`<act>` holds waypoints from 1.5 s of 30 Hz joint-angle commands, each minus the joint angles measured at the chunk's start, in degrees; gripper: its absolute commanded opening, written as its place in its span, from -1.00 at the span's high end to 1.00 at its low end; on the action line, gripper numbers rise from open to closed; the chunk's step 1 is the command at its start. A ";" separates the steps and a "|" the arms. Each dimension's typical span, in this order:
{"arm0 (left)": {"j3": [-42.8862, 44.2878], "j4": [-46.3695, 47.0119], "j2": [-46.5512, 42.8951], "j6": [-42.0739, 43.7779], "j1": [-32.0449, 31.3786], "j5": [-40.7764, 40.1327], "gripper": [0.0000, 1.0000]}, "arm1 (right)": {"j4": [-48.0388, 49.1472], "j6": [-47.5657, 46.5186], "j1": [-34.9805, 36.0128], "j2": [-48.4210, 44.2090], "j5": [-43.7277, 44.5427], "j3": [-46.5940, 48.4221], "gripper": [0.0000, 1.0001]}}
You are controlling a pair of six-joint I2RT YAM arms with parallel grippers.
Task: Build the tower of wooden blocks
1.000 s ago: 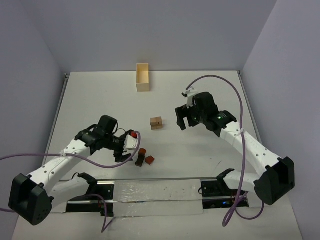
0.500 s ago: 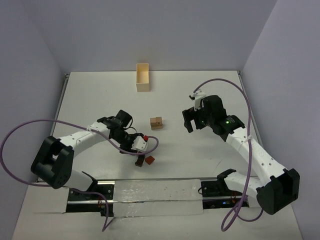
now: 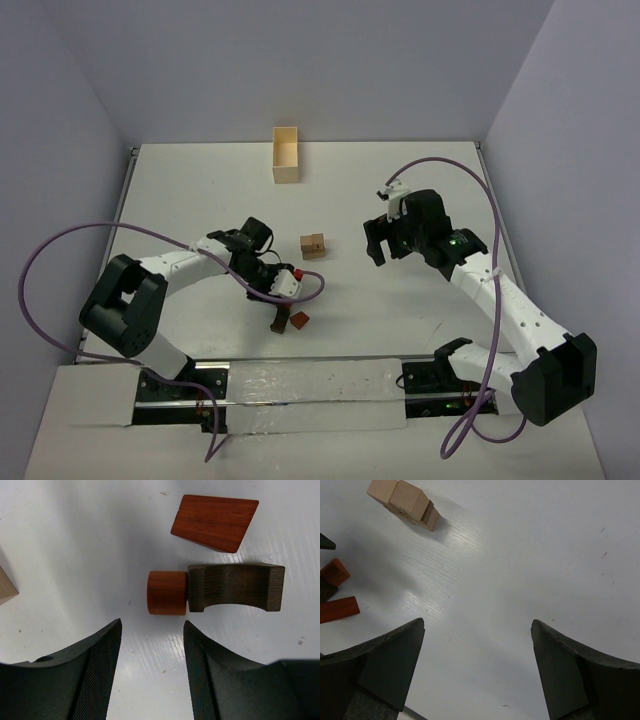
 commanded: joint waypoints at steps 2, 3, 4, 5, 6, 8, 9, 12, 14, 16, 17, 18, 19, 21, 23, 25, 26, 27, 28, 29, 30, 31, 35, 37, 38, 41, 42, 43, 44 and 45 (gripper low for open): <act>2.64 1.76 1.25 0.42 -1.40 4.13 -0.19 | 0.21 -0.16 -0.86 0.25 -0.80 1.47 -0.88; 2.73 1.89 1.54 0.30 -1.63 4.30 -0.19 | 0.22 -0.16 -0.94 0.21 -0.84 1.43 -0.88; 2.69 1.97 1.73 0.19 -2.12 4.41 -0.20 | 0.22 -0.16 -0.94 0.13 -0.81 1.40 -0.88; 2.54 2.07 1.93 -0.01 -2.74 4.51 -0.20 | 0.18 -0.19 -0.94 0.01 -0.76 1.32 -0.88; 2.34 2.23 2.12 -0.14 -3.20 4.49 -0.20 | 0.19 -0.25 -0.98 -0.08 -0.74 1.25 -0.88; 1.83 2.52 2.49 -0.16 -4.22 4.19 -0.20 | 0.26 -0.25 -1.20 -0.22 -0.68 1.17 -0.88; 1.59 2.80 2.50 -0.24 -4.65 3.60 -0.20 | 0.26 -0.25 -1.20 -0.18 -0.72 1.17 -0.88; 1.55 3.14 2.70 -0.59 -5.26 3.01 -0.20 | 0.44 -0.25 -1.38 -0.14 -0.85 1.17 -0.88; 2.15 2.63 3.29 -1.02 -5.26 2.93 -0.19 | 0.44 -0.25 -1.38 -0.05 -0.93 1.17 -0.88; 2.85 2.20 4.03 -1.50 -5.30 2.80 -0.17 | 0.53 -0.25 -1.43 -0.05 -0.84 1.17 -0.88; 3.24 1.85 4.30 -1.67 -5.35 2.67 -0.14 | 0.53 -0.25 -1.42 -0.10 -0.84 1.17 -0.88; 3.42 1.63 4.56 -1.85 -5.35 2.49 -0.10 | 0.53 -0.29 -1.43 -0.10 -0.84 1.21 -0.87; 3.51 1.41 4.74 -1.90 -5.31 2.32 -0.08 | 0.53 -0.34 -1.38 -0.10 -0.84 1.21 -0.87; 3.31 0.98 4.95 -1.81 -5.34 1.98 -0.03 | 0.53 -0.34 -1.46 -0.31 -0.84 1.09 -0.88; 3.03 1.40 4.69 -2.24 -5.35 1.77 -0.02 | 0.53 -0.42 -1.47 -0.32 -0.94 0.91 -0.87; 2.97 1.49 4.64 -2.31 -5.44 1.29 -0.01 | 0.61 -0.34 -1.53 -0.32 -1.05 0.91 -0.87; 3.14 1.47 4.74 -2.49 -5.44 1.04 0.01 | 0.61 -0.34 -1.49 -0.27 -1.15 0.91 -0.87; 3.48 1.40 4.87 -2.72 -5.44 0.63 0.05 | 0.61 -0.33 -1.55 -0.14 -1.28 0.92 -0.87; 3.63 1.32 4.87 -3.18 -5.44 0.40 0.11 | 0.61 -0.26 -1.47 -0.14 -1.28 1.07 -0.86; 3.89 1.31 4.71 -3.46 -5.44 0.22 0.14 | 0.61 -0.25 -1.47 -0.14 -1.28 1.16 -0.86; 4.23 1.15 4.45 -3.81 -5.44 0.12 0.18 | 0.45 -0.33 -1.47 -0.22 -1.28 1.25 -0.86; 4.57 1.14 4.12 -4.84 -5.36 0.12 0.28 | 0.44 -0.42 -1.47 -0.31 -1.28 1.41 -0.86; 8.20 0.98 2.53 -11.67 -5.70 -0.58 0.67 | 0.04 -0.88 -1.56 -0.54 -1.11 2.06 -0.86; 12.25 -0.90 1.59 -16.99 -5.83 -0.28 0.83 | -0.41 -1.69 -1.54 -0.56 -0.83 2.74 -0.86; 13.91 -1.61 1.04 -19.28 -5.91 -0.36 0.87 | -0.69 -1.93 -1.50 -0.52 -0.63 3.06 -0.86; 18.51 -4.15 -0.36 -24.43 -6.36 -1.51 0.89 | -1.67 -3.04 -1.56 -0.34 -0.23 4.07 -0.86; 21.01 -5.75 -0.13 -25.61 -6.46 -2.03 0.89 | -1.94 -3.60 -1.71 -0.32 0.50 4.67 -0.86; 23.96 -7.59 0.24 -26.80 -6.54 -2.56 0.88 | -2.18 -4.22 -1.91 -0.32 1.48 5.37 -0.86; 25.81 -9.39 0.74 -27.91 -6.54 -3.13 0.87 | -2.28 -4.82 -2.15 -0.32 2.18 5.84 -0.86; 26.97 -10.71 1.17 -28.85 -6.51 -3.57 0.87 | -2.33 -5.26 -2.46 -0.32 2.58 6.20 -0.87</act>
